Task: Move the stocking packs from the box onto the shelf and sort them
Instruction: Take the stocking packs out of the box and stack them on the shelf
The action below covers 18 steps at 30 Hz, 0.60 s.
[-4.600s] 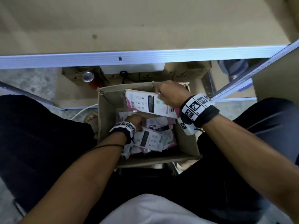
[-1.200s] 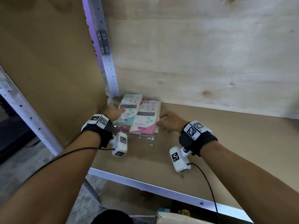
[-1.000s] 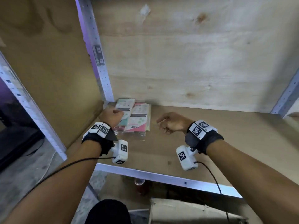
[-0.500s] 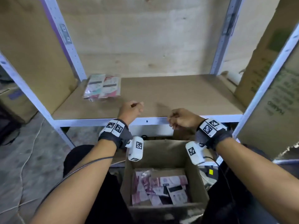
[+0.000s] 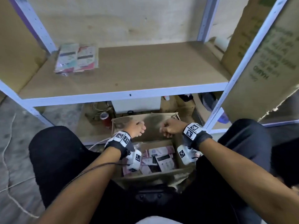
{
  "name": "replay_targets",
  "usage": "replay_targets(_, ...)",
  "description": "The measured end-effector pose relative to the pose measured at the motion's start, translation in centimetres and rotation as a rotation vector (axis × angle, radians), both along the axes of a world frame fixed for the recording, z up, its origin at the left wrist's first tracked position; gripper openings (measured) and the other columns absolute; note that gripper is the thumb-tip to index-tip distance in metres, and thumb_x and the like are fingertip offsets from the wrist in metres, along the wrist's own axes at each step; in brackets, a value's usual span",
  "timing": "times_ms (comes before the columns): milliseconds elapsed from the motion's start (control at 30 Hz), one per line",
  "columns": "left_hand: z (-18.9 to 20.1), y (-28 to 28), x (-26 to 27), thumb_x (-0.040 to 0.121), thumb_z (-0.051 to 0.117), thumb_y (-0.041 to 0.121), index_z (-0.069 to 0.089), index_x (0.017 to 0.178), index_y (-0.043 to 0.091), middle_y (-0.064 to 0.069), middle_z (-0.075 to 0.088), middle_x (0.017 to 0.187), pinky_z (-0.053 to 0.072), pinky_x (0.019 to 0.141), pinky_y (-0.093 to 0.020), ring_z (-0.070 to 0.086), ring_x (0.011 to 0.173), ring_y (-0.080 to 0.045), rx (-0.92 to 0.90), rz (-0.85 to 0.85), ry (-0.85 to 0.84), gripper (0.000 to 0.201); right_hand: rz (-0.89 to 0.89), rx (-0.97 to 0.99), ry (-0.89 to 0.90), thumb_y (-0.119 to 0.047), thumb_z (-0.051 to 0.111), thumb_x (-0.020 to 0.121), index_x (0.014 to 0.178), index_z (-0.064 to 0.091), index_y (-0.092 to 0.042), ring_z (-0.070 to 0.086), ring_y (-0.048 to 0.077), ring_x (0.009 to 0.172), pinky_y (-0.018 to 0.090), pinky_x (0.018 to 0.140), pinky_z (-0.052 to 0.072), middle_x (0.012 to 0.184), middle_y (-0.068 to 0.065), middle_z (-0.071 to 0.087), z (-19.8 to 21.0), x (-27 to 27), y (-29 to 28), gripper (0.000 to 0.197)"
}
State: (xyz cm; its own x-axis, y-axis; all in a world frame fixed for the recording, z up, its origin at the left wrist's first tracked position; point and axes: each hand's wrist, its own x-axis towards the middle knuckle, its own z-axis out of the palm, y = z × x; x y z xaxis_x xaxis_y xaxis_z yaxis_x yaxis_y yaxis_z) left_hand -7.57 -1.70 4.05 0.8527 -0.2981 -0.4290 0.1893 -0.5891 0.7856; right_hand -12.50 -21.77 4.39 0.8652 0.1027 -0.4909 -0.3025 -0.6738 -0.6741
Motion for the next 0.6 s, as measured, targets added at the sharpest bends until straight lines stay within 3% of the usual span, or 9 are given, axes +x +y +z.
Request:
replay_targets(100,-2.2,0.3,0.6,0.107,0.04,0.014,0.063,0.089,0.003,-0.012,0.063,0.083,0.053,0.063,-0.023,0.058,0.07,-0.021,0.028,0.033,0.079,0.03,0.002,0.003,0.055,-0.008,0.051,0.1,0.092,0.064,-0.008,0.061,0.014,0.057,0.024,0.055,0.052,0.071,0.005,0.065,-2.3,1.2,0.5,0.015)
replay_targets(167,-3.8,0.9,1.2,0.105,0.043,0.01,0.068,0.092,-0.003,-0.023,0.068,0.096,0.057,0.089,-0.035,0.063,0.088,-0.03,0.054,0.046,0.112,0.032,0.001,-0.016,0.098,-0.009,0.051,0.1,0.1,0.065,-0.005,0.061,0.015,0.058,0.026,0.057,0.053,0.072,0.007,0.066,-3.8,1.9,1.1,0.015)
replay_targets(200,-4.3,1.2,1.4,0.105,0.042,0.01,0.07,0.097,-0.006,-0.026,0.07,0.104,0.055,0.094,-0.039,0.063,0.092,-0.031,0.073,0.043,0.124,0.033,0.002,-0.039,0.117,-0.01,0.051,0.1,0.104,0.066,-0.004,0.061,0.015,0.057,0.026,0.056,0.053,0.072,0.006,0.066,-4.5,2.2,1.3,0.017)
replay_targets(300,-6.1,1.9,2.0,0.106,0.039,0.011,0.07,0.097,-0.005,-0.027,0.071,0.111,0.054,0.086,-0.04,0.061,0.085,-0.028,0.083,0.078,0.143,0.037,0.032,-0.098,0.192,-0.009,0.049,0.1,0.108,0.067,-0.004,0.06,0.012,0.055,0.017,0.043,0.049,0.076,0.006,0.067,-6.7,3.5,2.3,0.021)
replay_targets(367,-6.8,1.9,2.3,0.105,0.04,0.009,0.068,0.085,0.0,-0.028,0.071,0.11,0.056,0.093,-0.045,0.066,0.089,-0.033,0.072,0.106,0.133,0.035,0.06,-0.133,0.228,-0.011,0.05,0.099,0.105,0.067,-0.003,0.061,0.013,0.056,0.016,0.041,0.047,0.079,0.008,0.068,-8.0,4.0,2.8,0.02)
replay_targets(467,-7.6,2.1,2.9,0.103,0.041,0.009,0.062,0.069,0.013,-0.023,0.074,0.105,0.054,0.096,-0.047,0.069,0.101,-0.039,0.07,0.128,0.115,0.04,0.086,-0.175,0.284,-0.016,0.054,0.098,0.1,0.069,0.007,0.063,0.022,0.062,0.026,0.057,0.053,0.085,0.015,0.072,-10.1,4.9,3.4,0.027)
replay_targets(600,-7.9,2.2,3.1,0.102,0.045,0.013,0.064,0.067,0.014,-0.018,0.075,0.102,0.053,0.098,-0.044,0.069,0.102,-0.035,0.078,0.149,0.096,0.04,0.112,-0.286,0.294,-0.014,0.058,0.093,0.108,0.069,0.007,0.07,0.034,0.091,0.044,0.087,0.058,0.109,0.023,0.072,-12.4,5.4,3.7,0.028)
